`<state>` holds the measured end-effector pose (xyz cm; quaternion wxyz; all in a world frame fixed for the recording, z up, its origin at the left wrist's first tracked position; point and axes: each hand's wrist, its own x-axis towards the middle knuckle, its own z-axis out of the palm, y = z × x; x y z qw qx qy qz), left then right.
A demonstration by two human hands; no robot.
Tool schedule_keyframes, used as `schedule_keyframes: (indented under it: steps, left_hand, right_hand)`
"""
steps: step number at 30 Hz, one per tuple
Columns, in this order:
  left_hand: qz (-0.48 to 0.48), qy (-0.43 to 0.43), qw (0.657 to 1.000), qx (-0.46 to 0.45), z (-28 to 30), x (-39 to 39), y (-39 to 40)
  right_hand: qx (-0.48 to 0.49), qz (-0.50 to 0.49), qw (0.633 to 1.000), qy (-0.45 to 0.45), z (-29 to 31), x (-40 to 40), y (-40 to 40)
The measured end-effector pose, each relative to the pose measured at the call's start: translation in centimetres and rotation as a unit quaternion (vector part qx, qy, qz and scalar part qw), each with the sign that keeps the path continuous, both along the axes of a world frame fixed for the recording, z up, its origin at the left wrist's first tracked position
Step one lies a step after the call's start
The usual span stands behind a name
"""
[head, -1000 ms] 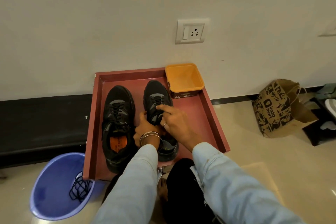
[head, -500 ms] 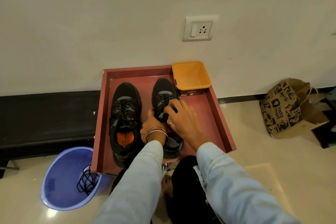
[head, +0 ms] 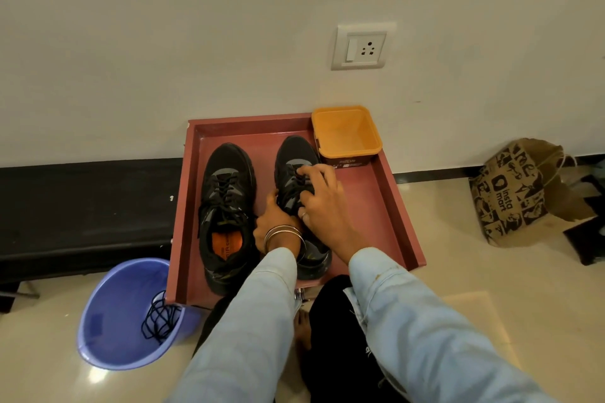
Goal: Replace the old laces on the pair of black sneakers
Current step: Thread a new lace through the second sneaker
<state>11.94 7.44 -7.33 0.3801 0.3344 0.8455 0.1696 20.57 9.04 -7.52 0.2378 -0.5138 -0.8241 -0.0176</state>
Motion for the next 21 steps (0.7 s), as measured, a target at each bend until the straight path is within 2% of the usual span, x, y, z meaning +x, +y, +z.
schedule_keyframes:
  steps: [5,8,16,21]
  left_hand:
    - [0.005,0.022,1.000,-0.005,-0.2,0.3,0.3]
    - [-0.005,0.021,1.000,-0.002,-0.1,0.4,0.4]
    - [-0.037,0.004,0.999,0.004,0.0,-0.4,-0.1]
    - [-0.071,-0.019,0.997,-0.004,0.8,-1.2,-0.4]
  right_hand:
    - [-0.016,0.000,0.995,0.095,-0.1,-0.5,0.1]
    - [-0.046,-0.009,0.992,0.121,-0.3,-0.4,0.3]
    - [-0.154,-0.081,0.984,0.046,0.8,1.1,-0.5]
    - [-0.211,-0.116,0.970,0.041,1.6,1.2,-0.9]
